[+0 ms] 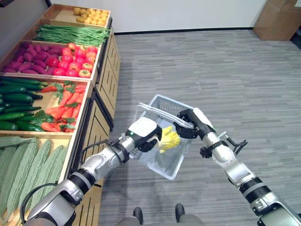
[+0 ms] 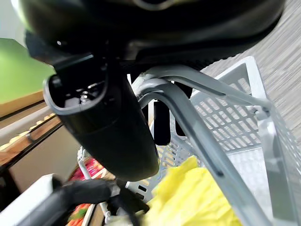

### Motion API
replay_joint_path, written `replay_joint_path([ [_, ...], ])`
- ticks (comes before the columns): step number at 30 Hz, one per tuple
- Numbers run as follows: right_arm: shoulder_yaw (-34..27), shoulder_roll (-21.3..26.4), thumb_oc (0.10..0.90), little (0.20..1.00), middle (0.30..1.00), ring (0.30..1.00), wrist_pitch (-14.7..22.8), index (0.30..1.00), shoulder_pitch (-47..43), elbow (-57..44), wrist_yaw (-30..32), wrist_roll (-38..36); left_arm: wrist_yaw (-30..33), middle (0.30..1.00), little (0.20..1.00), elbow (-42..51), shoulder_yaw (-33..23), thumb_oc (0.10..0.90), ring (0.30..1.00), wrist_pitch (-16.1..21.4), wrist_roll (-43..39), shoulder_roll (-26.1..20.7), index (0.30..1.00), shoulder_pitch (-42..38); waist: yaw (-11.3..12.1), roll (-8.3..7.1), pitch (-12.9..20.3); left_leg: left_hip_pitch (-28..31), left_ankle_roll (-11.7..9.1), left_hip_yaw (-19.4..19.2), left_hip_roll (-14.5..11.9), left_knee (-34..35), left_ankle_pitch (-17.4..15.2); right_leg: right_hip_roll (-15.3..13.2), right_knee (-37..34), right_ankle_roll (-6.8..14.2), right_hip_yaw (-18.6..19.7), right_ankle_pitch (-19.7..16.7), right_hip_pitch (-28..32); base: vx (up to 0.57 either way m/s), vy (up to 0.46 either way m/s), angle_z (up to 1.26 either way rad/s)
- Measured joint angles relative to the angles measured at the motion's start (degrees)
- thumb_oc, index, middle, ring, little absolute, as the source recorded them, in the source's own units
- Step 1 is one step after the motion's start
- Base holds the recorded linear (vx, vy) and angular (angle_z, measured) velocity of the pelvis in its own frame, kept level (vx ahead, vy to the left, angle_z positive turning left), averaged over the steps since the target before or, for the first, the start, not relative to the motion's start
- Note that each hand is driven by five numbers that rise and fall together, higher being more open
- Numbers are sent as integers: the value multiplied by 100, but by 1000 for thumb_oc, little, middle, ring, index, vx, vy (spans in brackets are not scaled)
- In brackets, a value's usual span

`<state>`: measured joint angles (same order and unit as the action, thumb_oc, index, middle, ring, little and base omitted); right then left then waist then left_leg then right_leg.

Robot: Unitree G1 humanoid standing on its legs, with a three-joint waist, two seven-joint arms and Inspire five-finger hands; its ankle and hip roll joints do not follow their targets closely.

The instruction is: Get the vegetables into the basket

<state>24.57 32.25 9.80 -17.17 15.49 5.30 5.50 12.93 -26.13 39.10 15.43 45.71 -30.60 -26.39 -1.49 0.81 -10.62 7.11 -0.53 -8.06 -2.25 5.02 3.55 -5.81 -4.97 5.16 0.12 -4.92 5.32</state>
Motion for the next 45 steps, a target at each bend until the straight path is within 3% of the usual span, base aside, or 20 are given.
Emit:
replay_joint_path([
  [7,4,43,400,300,300,300,52,300,216,-338,-158,-200,94,1000,1000,-315,-18,900,1000,-177,327,25,1000,99,-9,-17,10,18,-6,-28,-23,1,-3,24,0,-10,33,-8,0,-3,0,-2],
  [10,-88,91,400,300,300,300,96,300,541,-263,-166,-191,9,1000,1000,95,-327,900,1000,-179,121,8,1000,643,41,-39,19,16,-6,-24,-31,1,-4,33,2,-9,34,-8,2,0,0,0],
  [11,-264,-1,400,300,300,300,160,300,723,-241,-184,-182,-168,1000,1000,619,-722,900,1000,-165,-223,19,1000,1088,51,-51,20,17,-17,-17,-38,2,-14,35,0,-8,21,-1,12,0,0,0],
  [12,-567,-180,400,300,300,300,185,300,1058,-195,-124,-188,-359,1000,1000,1484,-1332,900,1000,-53,-1149,120,1000,1842,51,-86,21,18,-27,-10,-43,2,-22,42,-1,-18,8,5,12,-32,-13,6],
  [13,-721,-231,400,300,300,300,175,300,1218,-74,-62,-191,-441,1000,1000,1877,-1512,900,1000,11,-1699,165,1000,2156,83,-92,24,18,-26,11,-43,1,-21,43,1,-18,-24,5,28,-41,-21,16],
  [14,-999,-260,400,300,300,300,103,300,1417,289,-41,-184,-723,1000,1000,2539,-1670,900,1000,62,-2804,154,1000,2578,213,-94,25,37,-26,64,-39,1,-21,36,0,-17,-77,13,69,24,-11,20],
  [18,-1298,-345,400,300,300,300,-73,300,1773,680,4,-177,-1104,1000,1000,3061,-1940,900,1000,89,-4316,-36,1000,3040,367,-81,40,33,-43,142,-36,4,-31,30,-26,-9,-156,86,103,9,-12,11],
  [22,-1664,-469,400,300,300,300,-84,300,2264,1405,22,-96,-1760,1000,1000,3109,-2564,900,1000,68,-6098,-174,1000,3955,356,-74,58,40,-50,236,-32,3,-21,24,-28,-27,-239,77,159,-3,-9,10],
  [25,-1758,-471,400,300,300,300,-228,300,2397,1678,47,-87,-1915,1000,1000,2718,-2642,900,1000,-32,-6394,-235,1000,4148,363,-57,68,22,-52,256,-32,3,-17,24,-29,-35,-262,83,155,4,-15,5],
  [30,-2246,-475,400,300,300,300,-211,300,2616,2053,102,-86,-1940,1000,1000,959,-2660,900,1000,-8,-5759,-251,1000,4171,279,17,175,25,-52,278,-40,2,-17,32,-29,-44,-291,98,166,0,0,0],
  [34,-2319,-471,400,300,300,300,-168,300,2668,2299,146,-88,-1844,1000,1000,-520,-2511,900,1000,-160,-4699,-120,1000,4091,213,33,281,25,-56,283,-68,3,-15,60,-30,-57,-302,114,146,0,0,0],
  [41,-2312,-477,400,300,300,300,-160,300,2748,2668,145,-86,-1455,1000,1000,-2631,-2124,900,1000,-241,-2829,631,1000,3750,172,54,492,-46,-61,251,-77,3,-18,71,-30,-25,-259,163,52,-6,-5,-2],
  [43,-2299,-533,400,300,300,300,-160,300,2805,2674,152,-86,-1143,1000,1000,-3621,-2614,900,1000,-460,-2755,1267,1000,3558,143,27,507,-60,-58,205,-81,2,-21,75,-30,-23,-207,162,10,1,-23,-13],
  [45,-2251,-563,400,300,300,300,-161,300,2822,2671,156,-81,-919,1000,1000,-4218,-2868,900,1000,-517,-2642,1519,1000,3466,134,27,507,-67,-56,151,-96,3,-32,90,-30,-24,-162,161,-21,27,-37,-12],
])
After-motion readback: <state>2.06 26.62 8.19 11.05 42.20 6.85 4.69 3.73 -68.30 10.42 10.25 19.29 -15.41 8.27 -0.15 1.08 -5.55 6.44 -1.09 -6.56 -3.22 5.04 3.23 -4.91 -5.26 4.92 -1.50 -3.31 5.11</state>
